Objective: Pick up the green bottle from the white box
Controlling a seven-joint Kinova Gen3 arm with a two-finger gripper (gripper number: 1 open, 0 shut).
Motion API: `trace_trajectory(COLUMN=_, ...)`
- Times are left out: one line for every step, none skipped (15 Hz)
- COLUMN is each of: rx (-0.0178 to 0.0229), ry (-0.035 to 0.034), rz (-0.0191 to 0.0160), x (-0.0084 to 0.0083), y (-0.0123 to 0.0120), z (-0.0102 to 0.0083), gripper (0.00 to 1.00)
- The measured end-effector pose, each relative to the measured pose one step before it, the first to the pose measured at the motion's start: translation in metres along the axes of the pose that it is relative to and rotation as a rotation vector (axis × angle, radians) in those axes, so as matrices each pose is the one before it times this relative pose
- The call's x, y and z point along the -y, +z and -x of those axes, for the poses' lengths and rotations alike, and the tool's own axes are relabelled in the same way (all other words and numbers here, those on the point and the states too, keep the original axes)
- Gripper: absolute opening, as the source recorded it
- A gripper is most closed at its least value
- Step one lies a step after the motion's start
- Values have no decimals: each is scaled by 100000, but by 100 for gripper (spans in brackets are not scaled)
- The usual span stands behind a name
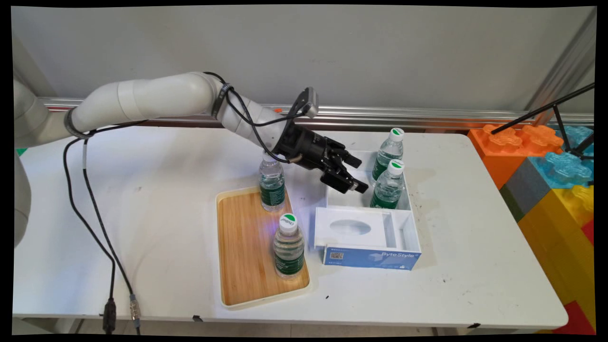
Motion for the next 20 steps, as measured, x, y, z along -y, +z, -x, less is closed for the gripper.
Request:
trace_trajectory(rx=-58, ry=-123, rz=57, x=6, y=161, z=11, gripper=100)
trace_trajectory(rx=-87, ry=-156, rz=110, x=2, y=228, z=9, gripper=100)
trace_trajectory(rx=-100, ry=-229, rz=138, x=0, y=334, z=23, gripper=100)
trace_trajectory(rx=-140, ry=-222, rz=121, x=10, y=324, z=-15, gripper=100)
trace_trajectory(rx=-161, ry=-110, rz=54, x=34, y=279, z=-44, gripper=100)
trace_trajectory(rx=-85, ry=-77, rz=45, x=17, y=176, z=-20, gripper=100)
trace_trajectory(rx=-174, ry=-96, rz=-5, x=67, y=279, z=-58, gripper=100)
trace_trajectory(rx=-228, ry=-92, rz=-63, x=87, y=289, z=-73, gripper=100)
trace_trajectory(rx=-188, ry=-90, rz=-77, x=109, y=296, z=-56, gripper=100)
trace_trajectory(rx=-179, ry=-56, rz=-51, x=86, y=243, z=-53, gripper=100)
trace_trajectory(rx=-122, ry=-100, rz=-16, x=85, y=264, z=-29, gripper=100)
trace_trajectory(rx=-80, ry=-76, rz=18, x=54, y=206, z=-13, gripper=100)
trace_trajectory(rx=-81, ry=-130, rz=-6, x=46, y=204, z=15, gripper=100)
trace_trajectory(rx=-41, ry=-113, rz=73, x=26, y=204, z=7, gripper=100)
trace_trajectory(rx=-18, ry=-152, rz=118, x=3, y=217, z=29, gripper=100)
trace_trajectory(rx=-31, ry=-93, rz=100, x=-11, y=131, z=9, gripper=100)
trace_trajectory(rx=-14, ry=-139, rz=142, x=-26, y=187, z=35, gripper=100)
trace_trajectory(rx=-28, ry=-141, rz=152, x=-32, y=178, z=24, gripper=100)
trace_trajectory(rx=18, ry=-156, rz=112, x=-18, y=162, z=19, gripper=100)
trace_trajectory(rx=15, ry=-193, rz=96, x=-28, y=170, z=45, gripper=100)
